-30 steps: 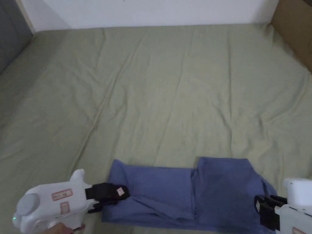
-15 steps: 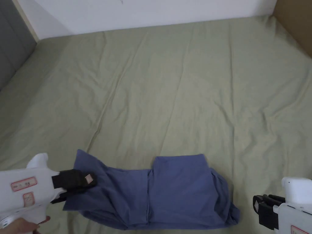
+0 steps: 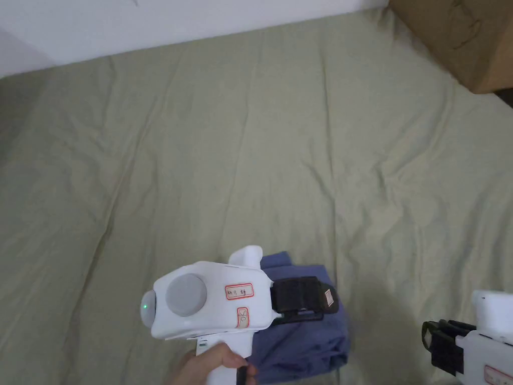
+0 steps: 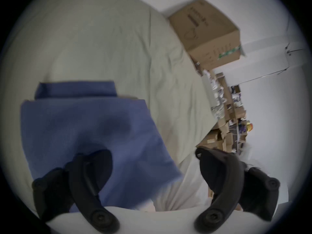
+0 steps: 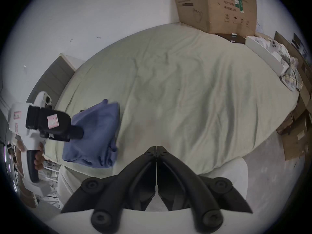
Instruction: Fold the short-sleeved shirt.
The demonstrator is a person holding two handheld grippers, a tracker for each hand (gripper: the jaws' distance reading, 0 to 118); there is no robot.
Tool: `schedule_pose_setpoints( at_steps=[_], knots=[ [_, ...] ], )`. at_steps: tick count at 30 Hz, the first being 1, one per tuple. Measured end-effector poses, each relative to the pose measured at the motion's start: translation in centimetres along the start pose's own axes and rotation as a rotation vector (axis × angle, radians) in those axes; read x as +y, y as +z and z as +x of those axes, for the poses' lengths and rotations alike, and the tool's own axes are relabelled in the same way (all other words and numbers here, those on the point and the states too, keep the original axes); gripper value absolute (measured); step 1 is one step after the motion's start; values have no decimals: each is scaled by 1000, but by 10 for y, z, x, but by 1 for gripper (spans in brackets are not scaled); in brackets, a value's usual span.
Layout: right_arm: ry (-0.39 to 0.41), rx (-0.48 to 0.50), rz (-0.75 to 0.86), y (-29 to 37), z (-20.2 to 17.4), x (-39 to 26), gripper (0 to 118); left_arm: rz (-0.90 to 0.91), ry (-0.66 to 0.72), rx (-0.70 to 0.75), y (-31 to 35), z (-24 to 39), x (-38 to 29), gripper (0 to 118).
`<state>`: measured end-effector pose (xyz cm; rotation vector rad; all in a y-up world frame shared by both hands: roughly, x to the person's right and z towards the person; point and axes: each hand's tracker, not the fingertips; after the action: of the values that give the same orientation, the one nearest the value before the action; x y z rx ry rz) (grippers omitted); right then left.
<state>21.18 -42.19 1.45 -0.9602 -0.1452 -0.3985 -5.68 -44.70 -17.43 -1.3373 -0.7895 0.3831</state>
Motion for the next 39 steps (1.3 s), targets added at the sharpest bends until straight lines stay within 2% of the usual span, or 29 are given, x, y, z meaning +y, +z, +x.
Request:
schedule_pose_setpoints(
  at_steps=[4, 5, 6, 7, 8, 9, 11, 12, 15, 17, 19, 24, 31, 36, 39],
  knots=[
    [-25, -24, 4, 6, 12, -1, 1, 56, -3, 38, 22, -11, -6, 96],
    [-29, -28, 2, 5, 14, -1, 1, 85, 15, 32, 35, -15, -5, 87],
    [-33, -29, 0, 4, 16, -1, 1, 136, 39, 29, 48, -22, -8, 71],
    [-36, -32, -1, 3, 17, -1, 1, 181, 48, 33, 60, -29, -10, 35],
    [-39, -33, -1, 2, 16, -1, 1, 206, 47, 58, 69, -34, -12, 11],
    [-43, -32, -1, 0, 16, -1, 1, 229, 52, 106, 74, -39, -13, 6],
    [-53, -22, 0, -2, 15, 0, 1, 249, 42, 231, 77, -52, -17, 5],
    [-55, -13, 0, -3, 13, -1, 1, 224, 43, 245, 73, -50, -20, 4],
    [-35, 1, -8, -6, 8, -1, 1, 195, 107, 93, 64, -60, -28, 3],
    [-21, 0, -13, -6, 6, -2, 1, 158, 60, 35, 47, -56, -27, 1],
    [-19, 0, -17, -7, 6, -2, 1, 106, 4, 49, 24, -44, -28, 0],
    [-22, -5, -18, -1, 8, -3, 1, 37, -17, 42, -24, -15, -25, 0],
    [-17, -26, -15, 4, 9, -2, 1, 2, -99, 26, -40, 16, -23, 0],
    [34, -14, -23, 3, -10, 1, 1, -40, -136, -59, -47, 26, -34, 0],
    [91, 3, -31, 0, -21, 5, 1, 4, -88, -105, -33, 16, -39, 0]
  ],
)
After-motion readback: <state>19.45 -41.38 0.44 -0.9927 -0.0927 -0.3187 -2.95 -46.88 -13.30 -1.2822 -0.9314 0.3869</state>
